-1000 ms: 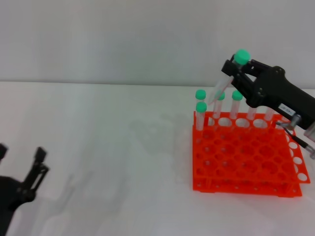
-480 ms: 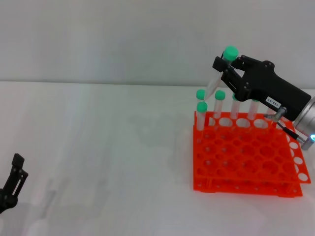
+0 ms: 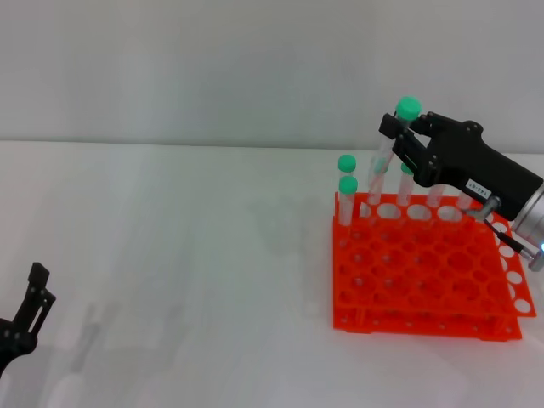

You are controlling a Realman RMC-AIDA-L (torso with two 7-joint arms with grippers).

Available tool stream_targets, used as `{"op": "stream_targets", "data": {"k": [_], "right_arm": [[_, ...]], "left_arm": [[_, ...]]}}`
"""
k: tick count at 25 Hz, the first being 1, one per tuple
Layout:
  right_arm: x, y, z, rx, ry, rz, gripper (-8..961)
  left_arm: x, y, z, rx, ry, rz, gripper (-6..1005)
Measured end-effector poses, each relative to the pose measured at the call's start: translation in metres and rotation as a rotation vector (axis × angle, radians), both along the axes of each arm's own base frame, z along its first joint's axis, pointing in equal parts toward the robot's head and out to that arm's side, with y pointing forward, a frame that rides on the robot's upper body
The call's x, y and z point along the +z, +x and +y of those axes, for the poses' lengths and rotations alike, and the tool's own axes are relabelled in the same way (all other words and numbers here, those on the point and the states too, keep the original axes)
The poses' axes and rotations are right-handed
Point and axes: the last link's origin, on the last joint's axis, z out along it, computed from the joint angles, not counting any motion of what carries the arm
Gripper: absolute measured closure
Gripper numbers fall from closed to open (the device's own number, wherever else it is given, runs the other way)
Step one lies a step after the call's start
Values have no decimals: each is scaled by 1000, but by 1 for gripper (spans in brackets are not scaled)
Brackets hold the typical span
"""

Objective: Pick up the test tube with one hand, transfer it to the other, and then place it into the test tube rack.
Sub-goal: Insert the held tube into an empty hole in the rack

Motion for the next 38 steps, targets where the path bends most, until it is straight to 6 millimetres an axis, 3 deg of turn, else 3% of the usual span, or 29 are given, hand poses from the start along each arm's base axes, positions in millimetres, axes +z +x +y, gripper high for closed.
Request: {"op": "stream_targets", "data": {"k": [23,38], "right_arm": [[-26,9,3,-60,-12,-151,703],[-32,13,2,-71,-20,-195,696]], "left_arm": [[-5,2,11,3,-28,-8,134],[-7,4,14,-3,-38,-24,134]]}}
